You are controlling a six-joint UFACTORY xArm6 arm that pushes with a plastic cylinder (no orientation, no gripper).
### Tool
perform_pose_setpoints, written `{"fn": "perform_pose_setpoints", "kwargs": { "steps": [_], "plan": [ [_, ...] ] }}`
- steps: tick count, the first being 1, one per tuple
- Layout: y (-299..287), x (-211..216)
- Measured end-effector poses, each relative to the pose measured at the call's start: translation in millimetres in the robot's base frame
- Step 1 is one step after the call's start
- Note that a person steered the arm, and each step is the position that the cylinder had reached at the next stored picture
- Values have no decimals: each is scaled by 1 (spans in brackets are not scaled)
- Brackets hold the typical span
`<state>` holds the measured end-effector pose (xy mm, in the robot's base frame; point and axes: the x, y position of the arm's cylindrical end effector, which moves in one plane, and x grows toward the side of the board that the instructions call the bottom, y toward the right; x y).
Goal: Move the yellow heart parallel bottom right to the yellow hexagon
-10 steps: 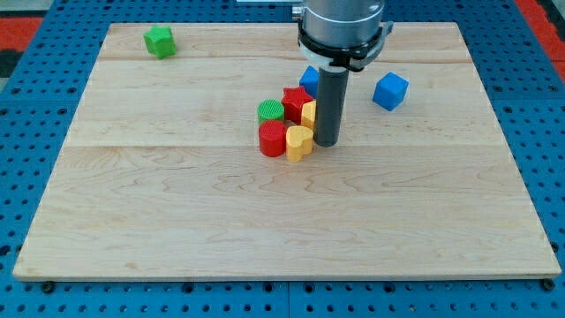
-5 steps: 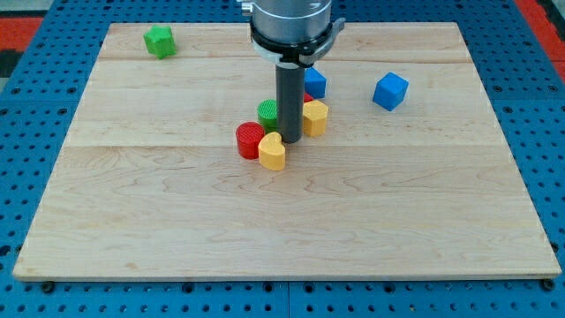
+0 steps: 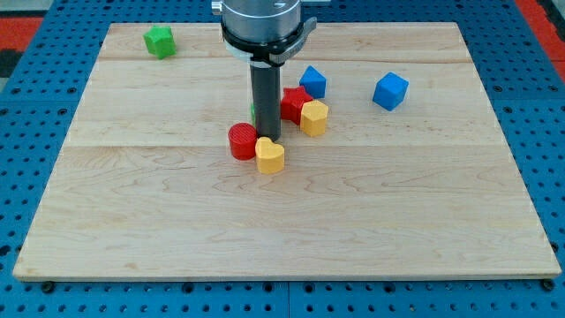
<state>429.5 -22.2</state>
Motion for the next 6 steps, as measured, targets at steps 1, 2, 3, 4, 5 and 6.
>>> {"fn": "perform_pose_setpoints", "kwargs": {
  "steps": [1,2,3,4,5,6],
  "plan": [
    [-9,0],
    [-25,-5],
    [-43,-13],
    [-55,-18],
    [-47,-23],
    [-46,-30]
  ]
}}
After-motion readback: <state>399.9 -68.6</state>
